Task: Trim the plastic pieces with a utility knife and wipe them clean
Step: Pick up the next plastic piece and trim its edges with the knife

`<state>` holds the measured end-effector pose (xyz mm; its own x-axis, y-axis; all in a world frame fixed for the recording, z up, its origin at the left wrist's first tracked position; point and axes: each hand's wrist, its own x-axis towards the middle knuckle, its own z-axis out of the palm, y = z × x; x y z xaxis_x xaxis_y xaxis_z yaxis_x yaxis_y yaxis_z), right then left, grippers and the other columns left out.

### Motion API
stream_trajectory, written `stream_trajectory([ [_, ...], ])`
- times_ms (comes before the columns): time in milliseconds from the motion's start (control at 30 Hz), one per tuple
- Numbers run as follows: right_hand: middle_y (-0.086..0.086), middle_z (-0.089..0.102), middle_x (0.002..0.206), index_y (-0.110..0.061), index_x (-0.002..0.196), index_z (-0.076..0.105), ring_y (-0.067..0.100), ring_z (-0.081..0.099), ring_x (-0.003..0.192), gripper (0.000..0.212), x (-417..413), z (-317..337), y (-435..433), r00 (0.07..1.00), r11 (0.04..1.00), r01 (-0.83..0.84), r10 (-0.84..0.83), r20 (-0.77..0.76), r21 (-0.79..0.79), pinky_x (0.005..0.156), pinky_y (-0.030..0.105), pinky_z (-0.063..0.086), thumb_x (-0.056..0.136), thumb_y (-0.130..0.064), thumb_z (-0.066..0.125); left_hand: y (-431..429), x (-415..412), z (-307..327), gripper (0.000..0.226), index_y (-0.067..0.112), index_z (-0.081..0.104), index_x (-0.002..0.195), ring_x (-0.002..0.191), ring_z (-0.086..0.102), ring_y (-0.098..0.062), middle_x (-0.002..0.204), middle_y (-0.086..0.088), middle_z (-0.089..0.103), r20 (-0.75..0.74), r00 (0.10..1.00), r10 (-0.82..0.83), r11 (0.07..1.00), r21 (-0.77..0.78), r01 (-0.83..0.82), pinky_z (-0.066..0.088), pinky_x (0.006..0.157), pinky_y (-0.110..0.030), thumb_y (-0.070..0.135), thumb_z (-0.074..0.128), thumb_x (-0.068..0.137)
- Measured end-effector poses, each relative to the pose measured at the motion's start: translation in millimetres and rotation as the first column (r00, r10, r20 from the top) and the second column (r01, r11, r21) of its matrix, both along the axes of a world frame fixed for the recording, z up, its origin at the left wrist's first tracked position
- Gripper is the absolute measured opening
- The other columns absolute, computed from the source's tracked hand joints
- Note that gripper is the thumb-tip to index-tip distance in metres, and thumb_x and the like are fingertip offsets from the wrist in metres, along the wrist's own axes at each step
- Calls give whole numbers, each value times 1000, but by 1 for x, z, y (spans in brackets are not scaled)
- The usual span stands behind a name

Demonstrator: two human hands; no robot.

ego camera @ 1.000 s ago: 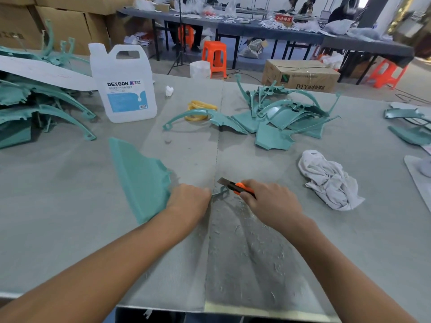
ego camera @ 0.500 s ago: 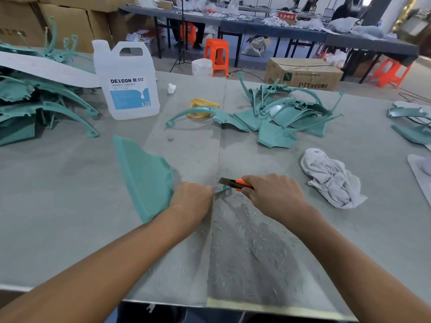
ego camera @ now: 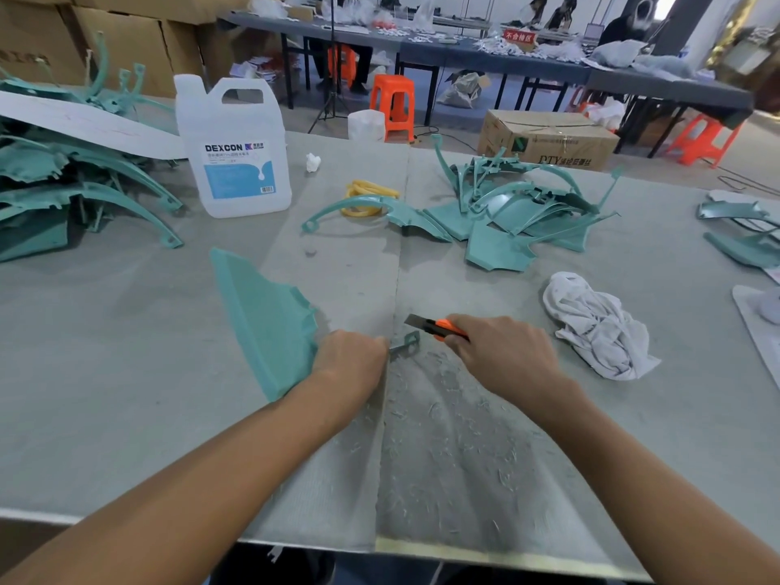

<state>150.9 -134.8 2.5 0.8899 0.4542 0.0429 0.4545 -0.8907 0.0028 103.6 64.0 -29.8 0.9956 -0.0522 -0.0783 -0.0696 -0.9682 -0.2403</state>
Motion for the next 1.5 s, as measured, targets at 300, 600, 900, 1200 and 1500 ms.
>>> stream_trajectory([
  [300, -5, 55, 83, -40, 130, 47, 22, 53, 67, 27, -4, -6, -3, 995, 999, -51, 51, 87, 2, 52, 33, 33, 107, -49, 36, 1, 1, 0, 28, 12, 56, 123, 112, 65, -33, 121, -10, 68, -4, 1000, -7, 1000, 20, 7, 46, 88, -35, 8, 37, 103],
  [600, -3, 52, 90, -40, 143, 39, 23, 53, 71, 37, -15, -10, 11, 978, 976, -134, 158, 137, -170, 56, 33, 36, 108, -29, 42, 2, 2, 1, 29, 15, 57, 123, 113, 64, -31, 121, -9, 68, -29, 1000, 13, 1000, 5, -13, 43, 85, -33, 9, 39, 102],
  [900, -4, 62, 84, -32, 116, 59, 27, 61, 74, 19, 21, 28, -7, 998, 974, 56, -51, -30, 221, 61, 32, 41, 106, -34, 43, 0, -1, 0, 24, 15, 57, 119, 106, 66, -28, 115, -6, 69, -3, 1000, 3, 1000, 23, -3, 35, 73, -31, 11, 40, 103],
  [1200, 2, 68, 123, -41, 137, 57, 31, 66, 96, 36, -14, -22, -7, 927, 917, 238, -117, -356, 318, 88, 40, 53, 105, -33, 43, -3, 0, 4, 31, 17, 64, 122, 112, 65, -30, 118, -8, 70, -19, 999, 40, 999, -11, -40, 36, 76, -29, 8, 44, 100],
  [1500, -4, 65, 132, -44, 144, 50, 25, 61, 115, 41, -19, -25, -10, 917, 903, 250, -105, -384, 349, 87, 33, 45, 103, -45, 51, -3, -3, 5, 27, 15, 63, 120, 108, 66, -31, 115, -9, 71, 12, 1000, 9, 1000, 23, -9, 36, 73, -31, 9, 43, 101],
])
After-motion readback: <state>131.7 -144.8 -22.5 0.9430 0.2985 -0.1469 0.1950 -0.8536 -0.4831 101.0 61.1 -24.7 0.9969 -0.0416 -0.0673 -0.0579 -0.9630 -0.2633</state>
